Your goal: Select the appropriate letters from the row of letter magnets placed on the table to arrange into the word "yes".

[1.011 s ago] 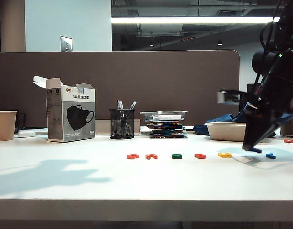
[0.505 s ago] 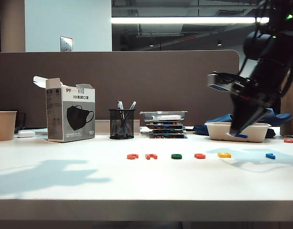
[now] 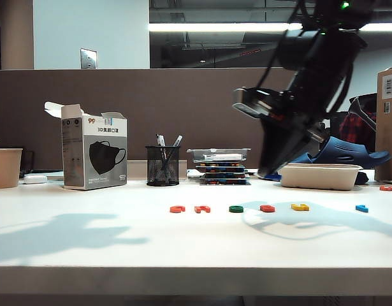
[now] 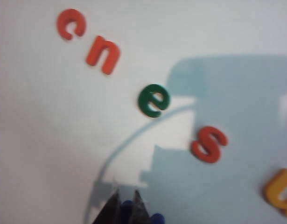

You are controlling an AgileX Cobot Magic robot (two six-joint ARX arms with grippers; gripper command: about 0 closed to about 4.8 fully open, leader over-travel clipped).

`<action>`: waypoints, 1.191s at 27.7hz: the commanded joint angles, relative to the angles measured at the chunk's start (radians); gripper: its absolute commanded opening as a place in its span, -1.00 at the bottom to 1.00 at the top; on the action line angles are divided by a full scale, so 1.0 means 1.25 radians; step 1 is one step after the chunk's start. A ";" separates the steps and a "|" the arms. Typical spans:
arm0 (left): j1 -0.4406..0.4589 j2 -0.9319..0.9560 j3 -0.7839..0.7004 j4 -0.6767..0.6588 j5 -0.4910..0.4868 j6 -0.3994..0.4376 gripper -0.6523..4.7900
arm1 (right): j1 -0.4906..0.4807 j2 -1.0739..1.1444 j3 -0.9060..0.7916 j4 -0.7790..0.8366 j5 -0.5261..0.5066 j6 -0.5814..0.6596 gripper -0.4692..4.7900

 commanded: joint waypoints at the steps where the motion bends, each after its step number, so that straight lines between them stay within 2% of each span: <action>1: 0.000 -0.002 0.002 0.004 0.001 0.003 -0.78 | 0.031 -0.006 0.002 0.008 0.014 0.058 -0.83; 14: 0.000 -0.002 0.002 0.004 0.001 0.003 -0.78 | 0.157 -0.004 0.000 0.068 0.127 0.232 -0.83; 19: 0.000 -0.002 0.002 0.004 0.001 0.003 -0.78 | 0.176 0.001 -0.004 0.092 0.145 0.286 -0.83; 33: 0.000 -0.002 0.002 0.004 0.001 0.003 -0.78 | 0.230 0.009 -0.090 0.177 0.179 0.332 -0.83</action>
